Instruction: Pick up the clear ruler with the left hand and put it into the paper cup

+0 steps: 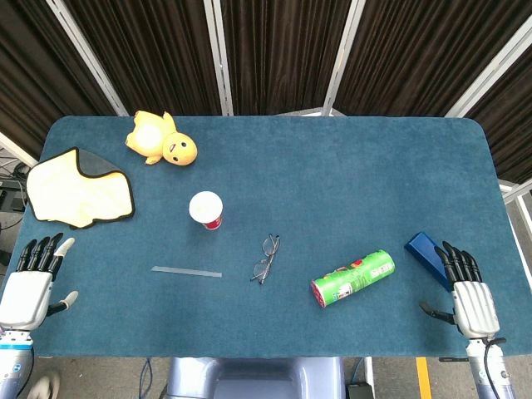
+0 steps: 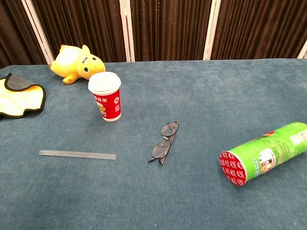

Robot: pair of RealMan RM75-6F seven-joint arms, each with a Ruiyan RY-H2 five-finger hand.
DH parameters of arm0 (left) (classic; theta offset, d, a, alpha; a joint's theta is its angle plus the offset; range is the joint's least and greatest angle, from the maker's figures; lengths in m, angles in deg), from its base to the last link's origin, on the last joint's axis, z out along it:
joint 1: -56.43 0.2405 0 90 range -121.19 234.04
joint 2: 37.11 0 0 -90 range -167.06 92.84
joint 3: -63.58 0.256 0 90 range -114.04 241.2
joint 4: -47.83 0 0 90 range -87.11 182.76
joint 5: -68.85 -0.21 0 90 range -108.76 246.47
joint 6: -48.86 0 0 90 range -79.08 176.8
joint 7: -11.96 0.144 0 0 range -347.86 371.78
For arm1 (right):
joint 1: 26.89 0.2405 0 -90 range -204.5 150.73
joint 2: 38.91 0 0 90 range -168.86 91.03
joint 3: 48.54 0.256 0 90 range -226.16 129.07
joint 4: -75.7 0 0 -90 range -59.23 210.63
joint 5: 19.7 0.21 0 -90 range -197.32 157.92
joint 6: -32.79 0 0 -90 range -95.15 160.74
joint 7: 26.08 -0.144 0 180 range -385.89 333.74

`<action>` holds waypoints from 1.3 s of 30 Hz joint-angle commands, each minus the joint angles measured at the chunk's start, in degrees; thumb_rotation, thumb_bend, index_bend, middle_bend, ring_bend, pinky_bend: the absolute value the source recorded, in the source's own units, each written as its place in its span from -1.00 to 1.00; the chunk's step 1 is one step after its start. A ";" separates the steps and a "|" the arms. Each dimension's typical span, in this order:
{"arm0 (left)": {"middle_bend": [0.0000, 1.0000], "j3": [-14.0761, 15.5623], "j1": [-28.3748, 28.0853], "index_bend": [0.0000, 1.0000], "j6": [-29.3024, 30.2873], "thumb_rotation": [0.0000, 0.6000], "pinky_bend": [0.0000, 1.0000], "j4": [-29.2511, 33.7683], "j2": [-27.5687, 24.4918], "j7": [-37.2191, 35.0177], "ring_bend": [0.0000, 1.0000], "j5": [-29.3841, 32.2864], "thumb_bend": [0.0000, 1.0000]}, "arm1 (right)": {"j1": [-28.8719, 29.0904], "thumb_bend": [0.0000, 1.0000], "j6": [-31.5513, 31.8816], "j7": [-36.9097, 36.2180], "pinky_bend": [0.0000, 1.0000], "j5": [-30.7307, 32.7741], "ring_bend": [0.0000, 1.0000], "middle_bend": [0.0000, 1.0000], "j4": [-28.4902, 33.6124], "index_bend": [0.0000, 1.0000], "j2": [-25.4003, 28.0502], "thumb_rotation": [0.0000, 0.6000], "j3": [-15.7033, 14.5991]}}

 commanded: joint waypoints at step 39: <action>-1.00 -0.79 -3.61 -0.13 -5.54 1.00 -1.00 7.47 0.22 4.62 -1.00 0.92 -0.40 | -0.50 -0.88 0.20 -0.74 -1.00 0.83 -1.00 -1.00 0.77 -1.00 0.66 1.00 0.27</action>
